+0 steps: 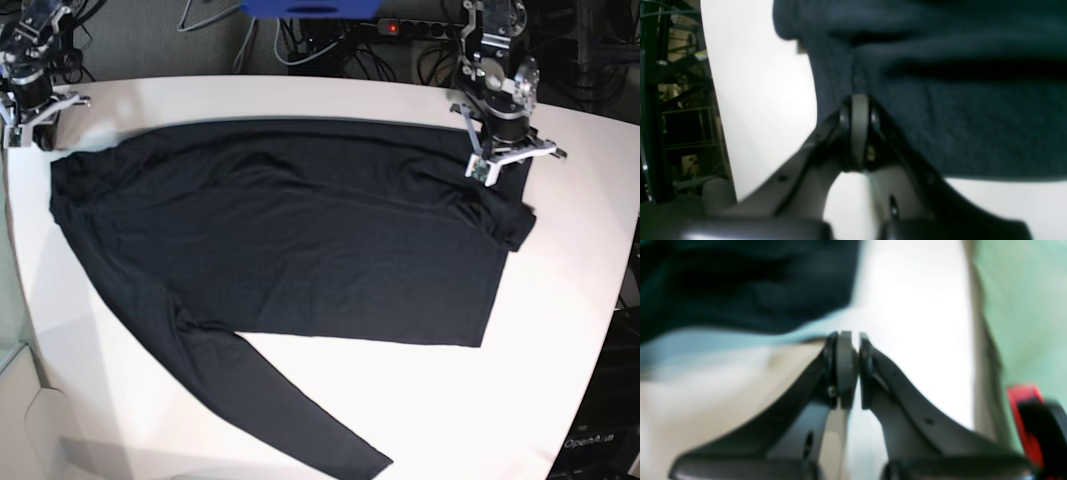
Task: Fold the T-shirt properly
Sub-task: 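Pull the shirt edge further and hold it taut with both grippers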
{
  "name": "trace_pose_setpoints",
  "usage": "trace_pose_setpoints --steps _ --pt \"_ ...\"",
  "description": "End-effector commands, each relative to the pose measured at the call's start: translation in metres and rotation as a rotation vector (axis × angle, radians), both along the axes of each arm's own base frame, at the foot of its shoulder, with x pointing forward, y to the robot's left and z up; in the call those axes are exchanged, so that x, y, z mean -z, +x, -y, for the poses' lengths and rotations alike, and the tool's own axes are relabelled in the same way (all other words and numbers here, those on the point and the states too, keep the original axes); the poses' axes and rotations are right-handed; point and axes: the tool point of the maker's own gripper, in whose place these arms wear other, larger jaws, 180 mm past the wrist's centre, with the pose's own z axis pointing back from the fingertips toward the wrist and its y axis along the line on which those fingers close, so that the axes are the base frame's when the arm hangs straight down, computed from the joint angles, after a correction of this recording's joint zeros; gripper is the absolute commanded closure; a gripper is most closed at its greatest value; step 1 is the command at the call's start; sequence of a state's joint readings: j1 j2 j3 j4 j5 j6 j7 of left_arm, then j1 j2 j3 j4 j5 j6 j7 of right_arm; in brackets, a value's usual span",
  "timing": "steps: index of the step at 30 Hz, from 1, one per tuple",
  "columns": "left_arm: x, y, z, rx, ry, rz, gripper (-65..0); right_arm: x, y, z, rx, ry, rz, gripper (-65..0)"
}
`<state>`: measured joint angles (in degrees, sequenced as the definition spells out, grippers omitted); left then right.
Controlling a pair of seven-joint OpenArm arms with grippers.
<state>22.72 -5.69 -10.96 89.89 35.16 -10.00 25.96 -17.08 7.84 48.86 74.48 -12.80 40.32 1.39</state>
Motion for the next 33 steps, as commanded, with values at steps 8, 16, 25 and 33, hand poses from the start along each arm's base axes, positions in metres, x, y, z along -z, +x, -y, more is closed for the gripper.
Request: trace_pose_setpoints --steps 8,16,25,33 --pt "0.034 -0.051 0.003 -0.019 -0.033 -0.212 0.0 -0.030 -0.011 -0.021 -0.019 -0.072 0.029 -1.8" --pt "0.034 -0.052 0.003 -0.020 -0.031 -0.214 0.0 -0.092 0.033 -0.037 -0.080 -0.173 0.188 -2.1" --pt "0.035 -0.053 0.002 -0.023 -0.030 -0.218 0.0 -0.058 0.069 -0.040 -0.081 -0.148 0.132 -1.9" --pt "0.030 -0.056 -0.018 -0.095 -0.024 -0.202 0.0 -0.015 0.051 -0.038 -0.035 -0.072 0.037 -1.8"
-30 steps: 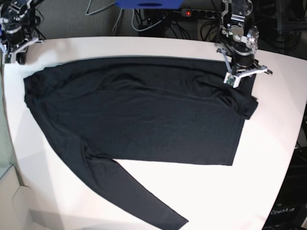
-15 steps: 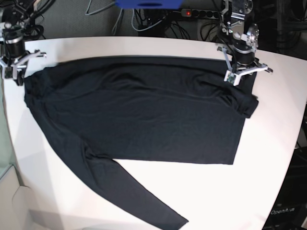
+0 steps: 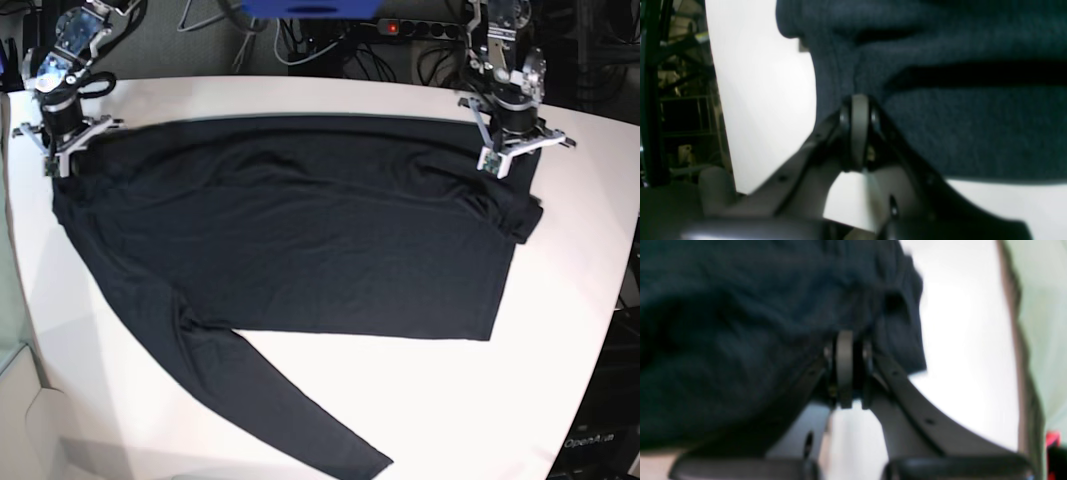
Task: Fold the T-shirt properly
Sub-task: 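Pull the shirt edge further and hold it taut with both grippers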
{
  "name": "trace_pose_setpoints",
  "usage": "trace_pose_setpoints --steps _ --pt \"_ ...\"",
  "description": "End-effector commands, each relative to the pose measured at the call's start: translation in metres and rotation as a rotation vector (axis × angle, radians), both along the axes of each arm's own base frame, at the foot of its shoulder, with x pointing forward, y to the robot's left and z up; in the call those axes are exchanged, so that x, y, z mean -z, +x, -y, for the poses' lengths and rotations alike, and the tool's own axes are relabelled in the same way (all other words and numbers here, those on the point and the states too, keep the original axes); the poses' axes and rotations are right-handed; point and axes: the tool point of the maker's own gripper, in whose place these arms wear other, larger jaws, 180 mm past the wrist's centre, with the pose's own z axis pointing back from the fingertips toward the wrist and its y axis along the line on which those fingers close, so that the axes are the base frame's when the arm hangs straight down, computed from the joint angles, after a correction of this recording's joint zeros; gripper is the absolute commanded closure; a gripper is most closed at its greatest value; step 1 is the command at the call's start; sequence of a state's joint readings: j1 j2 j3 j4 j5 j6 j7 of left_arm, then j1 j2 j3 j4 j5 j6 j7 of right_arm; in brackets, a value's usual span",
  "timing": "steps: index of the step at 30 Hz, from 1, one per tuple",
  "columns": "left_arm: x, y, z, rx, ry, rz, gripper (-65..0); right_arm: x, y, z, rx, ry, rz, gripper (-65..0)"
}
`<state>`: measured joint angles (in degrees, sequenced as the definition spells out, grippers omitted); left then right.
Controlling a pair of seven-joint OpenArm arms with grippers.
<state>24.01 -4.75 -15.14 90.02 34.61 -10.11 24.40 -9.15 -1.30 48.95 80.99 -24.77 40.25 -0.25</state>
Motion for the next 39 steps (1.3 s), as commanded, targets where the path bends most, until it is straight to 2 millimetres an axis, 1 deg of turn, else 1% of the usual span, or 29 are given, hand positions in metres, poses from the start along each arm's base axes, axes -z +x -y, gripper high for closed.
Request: trace_pose_setpoints --steps 1,4,7,9,10,13,15,17,19,20,21,27,32,36,39 --pt "0.031 -0.045 -0.001 -0.037 -0.026 -0.210 0.0 -0.007 -0.003 0.012 0.017 -0.025 0.015 -1.8" --pt "0.031 -0.046 0.000 -0.037 -0.028 -0.212 0.0 0.002 -0.017 0.020 0.058 -0.009 -0.006 -1.8" --pt "0.033 -0.051 0.000 -0.037 -0.028 -0.222 0.0 0.003 -0.031 0.031 0.101 -0.014 -0.017 -1.8" --pt "0.032 -0.051 0.000 -0.037 -0.028 -0.219 0.0 0.003 -0.038 0.034 0.106 -0.019 -0.026 -1.8" --pt "0.031 -0.051 0.001 -0.036 -0.027 -0.215 0.0 0.005 -0.042 0.033 0.107 -0.018 -0.036 -1.8" --pt "0.031 -0.057 0.001 -0.035 -0.026 -0.224 0.0 0.011 -0.054 0.031 0.111 -0.013 -0.059 -1.7" --pt "0.030 -0.058 0.001 -0.034 -0.026 -0.223 0.0 0.016 -0.062 0.026 0.124 0.016 -0.059 -1.7" --pt "0.030 -0.065 0.002 -0.032 -0.025 -0.234 0.0 0.015 -0.069 0.021 0.123 0.031 -0.040 -1.7" --pt "0.028 -0.066 0.004 -0.028 -0.026 -0.232 0.0 0.015 -0.070 0.014 0.119 0.044 -0.018 -1.7" --pt "0.029 -0.071 0.004 -0.032 -0.028 -0.238 0.0 0.016 -0.070 0.010 0.118 0.050 -0.007 -1.7" --pt "0.030 -0.073 0.006 -0.036 -0.034 -0.242 0.0 0.014 -0.069 0.009 0.117 0.050 0.008 -1.7" --pt "0.028 -0.074 0.009 -0.037 -0.038 -0.238 0.0 0.005 -0.064 0.005 0.113 0.051 0.080 -1.7" --pt "0.027 -0.070 0.009 -0.037 -0.038 -0.229 0.0 -0.001 -0.059 0.006 0.109 0.044 0.113 -1.7" --pt "0.026 -0.068 0.009 -0.037 -0.040 -0.224 0.0 -0.016 -0.052 0.009 0.110 0.031 0.164 -1.7" --pt "0.022 -0.055 0.009 -0.037 -0.042 -0.196 0.0 -0.029 -0.046 0.011 0.108 0.019 0.202 -1.7"
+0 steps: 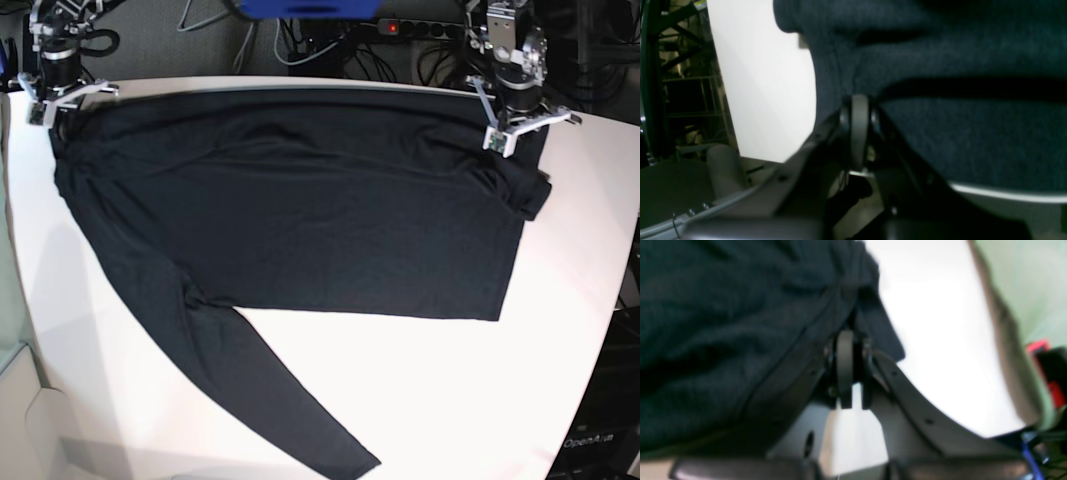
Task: Fold the T-shirt properly
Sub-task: 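Pull the shirt edge further and hold it taut with both grippers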
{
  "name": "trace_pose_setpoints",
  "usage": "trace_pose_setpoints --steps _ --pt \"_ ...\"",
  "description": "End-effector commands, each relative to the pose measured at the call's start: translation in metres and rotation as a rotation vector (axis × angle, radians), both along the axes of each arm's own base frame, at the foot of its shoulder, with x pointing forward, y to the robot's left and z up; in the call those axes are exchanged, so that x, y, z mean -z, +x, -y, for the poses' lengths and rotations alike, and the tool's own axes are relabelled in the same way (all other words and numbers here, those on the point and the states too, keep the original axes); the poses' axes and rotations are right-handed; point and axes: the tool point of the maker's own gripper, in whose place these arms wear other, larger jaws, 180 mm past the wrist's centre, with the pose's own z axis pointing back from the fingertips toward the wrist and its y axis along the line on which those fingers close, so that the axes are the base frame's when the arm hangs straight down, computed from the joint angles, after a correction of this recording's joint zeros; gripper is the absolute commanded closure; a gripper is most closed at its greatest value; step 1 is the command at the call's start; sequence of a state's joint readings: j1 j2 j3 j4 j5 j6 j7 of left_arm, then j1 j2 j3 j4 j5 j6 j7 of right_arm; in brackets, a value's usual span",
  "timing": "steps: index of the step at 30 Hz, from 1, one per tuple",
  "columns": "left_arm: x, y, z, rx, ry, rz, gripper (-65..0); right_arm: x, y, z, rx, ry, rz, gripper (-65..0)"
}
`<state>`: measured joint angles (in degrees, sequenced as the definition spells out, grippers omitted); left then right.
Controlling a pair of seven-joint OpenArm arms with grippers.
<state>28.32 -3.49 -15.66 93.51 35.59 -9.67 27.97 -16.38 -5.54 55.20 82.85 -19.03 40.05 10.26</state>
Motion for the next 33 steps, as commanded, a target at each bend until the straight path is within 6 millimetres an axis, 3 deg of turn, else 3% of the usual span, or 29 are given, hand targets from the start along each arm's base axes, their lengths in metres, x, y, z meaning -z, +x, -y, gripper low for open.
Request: trace_pose_setpoints --steps 1,8,13,21,26,31,33 --pt "0.021 -0.022 0.013 0.000 -0.073 -0.126 0.0 -0.016 0.007 0.006 -0.005 -0.027 0.057 -1.7" --pt "-0.003 0.011 0.026 0.002 -0.092 -0.019 0.0 -0.019 0.008 0.007 -0.003 -0.030 0.063 -1.7" --pt "-0.025 0.024 0.035 -0.003 -0.105 0.053 0.0 -0.022 0.008 0.009 -0.005 -0.039 0.067 -1.7" --pt "-0.051 0.035 0.034 0.003 -0.091 0.124 0.0 -0.072 0.032 0.010 -0.040 -0.149 0.157 -1.9" --pt "-0.051 0.033 0.025 -0.012 -0.077 0.122 0.0 -0.074 0.036 0.007 -0.039 -0.145 0.176 -2.1" --pt "-0.058 0.033 0.002 -0.059 -0.044 0.144 0.0 -0.088 0.057 0.008 -0.038 -0.151 0.230 -2.3" --pt "-0.067 0.044 -0.002 -0.067 -0.037 0.177 0.0 -0.098 0.073 0.008 -0.036 -0.157 0.271 -4.4"
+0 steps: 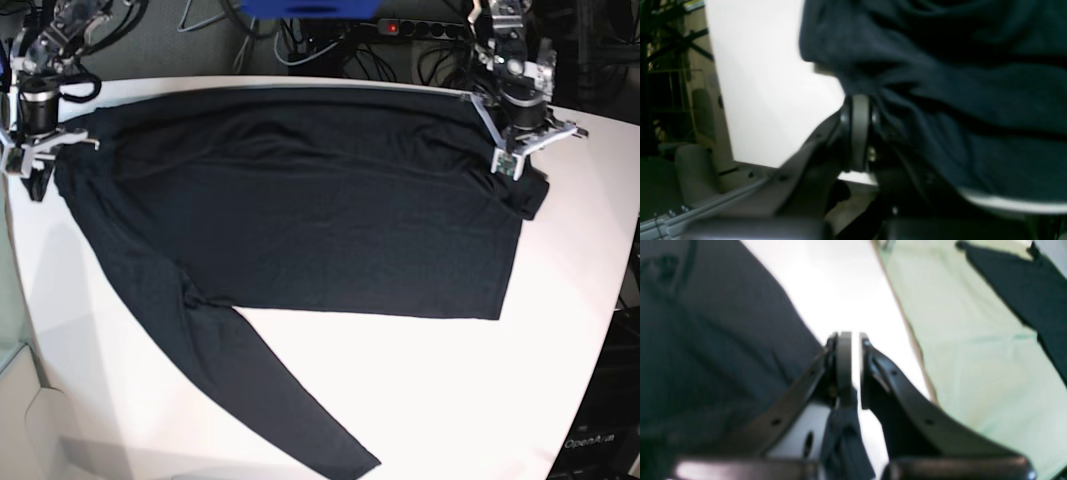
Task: Fold the T-shirt properly
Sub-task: 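Pull the shirt edge further and hold it taut with both grippers, then release and move both grippers along the shirt sides, pinching the cloth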
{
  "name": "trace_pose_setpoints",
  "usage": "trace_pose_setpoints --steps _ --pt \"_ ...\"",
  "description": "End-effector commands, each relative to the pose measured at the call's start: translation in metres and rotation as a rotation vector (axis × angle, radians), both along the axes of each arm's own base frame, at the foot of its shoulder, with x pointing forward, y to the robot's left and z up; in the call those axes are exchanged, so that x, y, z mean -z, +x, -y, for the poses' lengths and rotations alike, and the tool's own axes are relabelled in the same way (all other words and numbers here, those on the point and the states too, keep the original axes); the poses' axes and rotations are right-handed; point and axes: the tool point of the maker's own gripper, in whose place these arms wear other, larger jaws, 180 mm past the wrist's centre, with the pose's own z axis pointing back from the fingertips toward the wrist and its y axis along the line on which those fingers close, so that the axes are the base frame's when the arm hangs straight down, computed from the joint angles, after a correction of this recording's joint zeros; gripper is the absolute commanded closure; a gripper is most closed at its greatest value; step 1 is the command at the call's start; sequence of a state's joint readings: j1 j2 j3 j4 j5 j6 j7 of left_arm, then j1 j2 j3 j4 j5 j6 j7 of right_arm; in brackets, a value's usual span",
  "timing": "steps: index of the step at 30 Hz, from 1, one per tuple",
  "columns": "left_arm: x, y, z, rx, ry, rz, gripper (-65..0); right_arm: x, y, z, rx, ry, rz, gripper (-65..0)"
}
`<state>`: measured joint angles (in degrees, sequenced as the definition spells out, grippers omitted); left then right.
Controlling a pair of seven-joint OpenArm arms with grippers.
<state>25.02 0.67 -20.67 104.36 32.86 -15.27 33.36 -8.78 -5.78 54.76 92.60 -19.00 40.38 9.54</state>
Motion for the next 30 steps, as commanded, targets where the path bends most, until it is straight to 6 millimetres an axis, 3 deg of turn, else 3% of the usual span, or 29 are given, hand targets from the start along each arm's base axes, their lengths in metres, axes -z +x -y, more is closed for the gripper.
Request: trace_pose_setpoints --steps 1,6,12,17,19,24,30 --pt "-0.018 0.016 -0.003 0.006 0.017 0.069 0.0 -0.022 0.013 0.004 -0.001 -0.034 0.070 -6.0" --pt "-0.045 0.057 -0.007 0.013 0.033 0.172 0.0 -0.027 0.071 0.004 0.012 -0.042 0.017 -16.4" --pt "-0.080 0.112 -0.008 0.003 0.021 0.305 0.0 -0.001 0.148 -0.009 -0.073 -0.019 -0.164 -20.8" --pt "-0.076 0.144 -0.007 -0.005 -0.012 0.313 0.0 0.020 0.197 -0.030 -0.160 0.047 -0.257 -21.5" --pt "-0.071 0.150 -0.008 -0.010 -0.021 0.300 0.0 0.027 0.206 -0.033 -0.181 0.079 -0.272 -22.7" --pt "-0.054 0.157 -0.010 -0.035 -0.044 0.240 0.0 0.047 0.220 -0.044 -0.236 0.154 -0.319 -32.6" --pt "-0.050 0.160 -0.008 -0.031 -0.051 0.231 -2.4 0.060 0.229 -0.060 -0.311 0.197 -0.316 -33.5"
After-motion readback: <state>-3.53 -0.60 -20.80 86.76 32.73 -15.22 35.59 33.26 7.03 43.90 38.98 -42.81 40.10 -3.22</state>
